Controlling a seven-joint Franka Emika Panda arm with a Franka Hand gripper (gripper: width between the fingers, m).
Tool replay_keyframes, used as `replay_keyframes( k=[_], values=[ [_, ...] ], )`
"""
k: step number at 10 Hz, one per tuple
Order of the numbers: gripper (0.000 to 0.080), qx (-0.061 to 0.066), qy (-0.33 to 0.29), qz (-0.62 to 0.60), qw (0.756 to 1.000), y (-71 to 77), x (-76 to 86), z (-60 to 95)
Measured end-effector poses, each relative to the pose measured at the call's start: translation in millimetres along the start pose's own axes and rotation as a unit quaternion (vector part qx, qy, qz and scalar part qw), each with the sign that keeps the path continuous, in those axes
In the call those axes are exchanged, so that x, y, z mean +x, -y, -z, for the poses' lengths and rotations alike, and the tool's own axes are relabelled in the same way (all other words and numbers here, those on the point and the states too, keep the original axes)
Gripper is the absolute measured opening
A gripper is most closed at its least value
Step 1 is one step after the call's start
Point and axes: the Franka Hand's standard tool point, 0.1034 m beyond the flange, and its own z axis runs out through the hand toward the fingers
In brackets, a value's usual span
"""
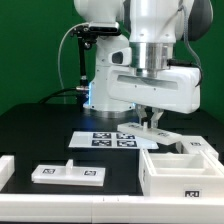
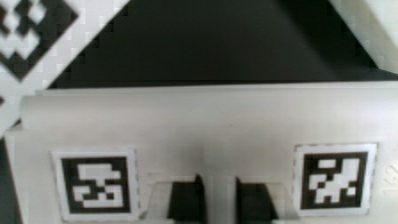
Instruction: Assemble cabinet
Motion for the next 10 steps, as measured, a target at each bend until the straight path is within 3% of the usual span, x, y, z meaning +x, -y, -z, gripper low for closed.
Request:
replay_keyframes(
  k=[3,4,5,7,10],
  values=[
    [0.0064,0.004,0.007,-0.09,0.996,1.3,-3.6,-1.9],
    [0.0064,0.0,0.013,-0.118,0.993,2.0,-6.9,-1.8],
    [0.0064,-0.026,0.037,-0.22,0.974,8.6,-18.9,2.6],
    [0.0064,-0.022,0.031,-0.333,0.942,21.9,-28.8,2.0],
    [0.0064,-0.024,0.03,-0.33,0.943,22.1,-30.9,0.6]
  ],
)
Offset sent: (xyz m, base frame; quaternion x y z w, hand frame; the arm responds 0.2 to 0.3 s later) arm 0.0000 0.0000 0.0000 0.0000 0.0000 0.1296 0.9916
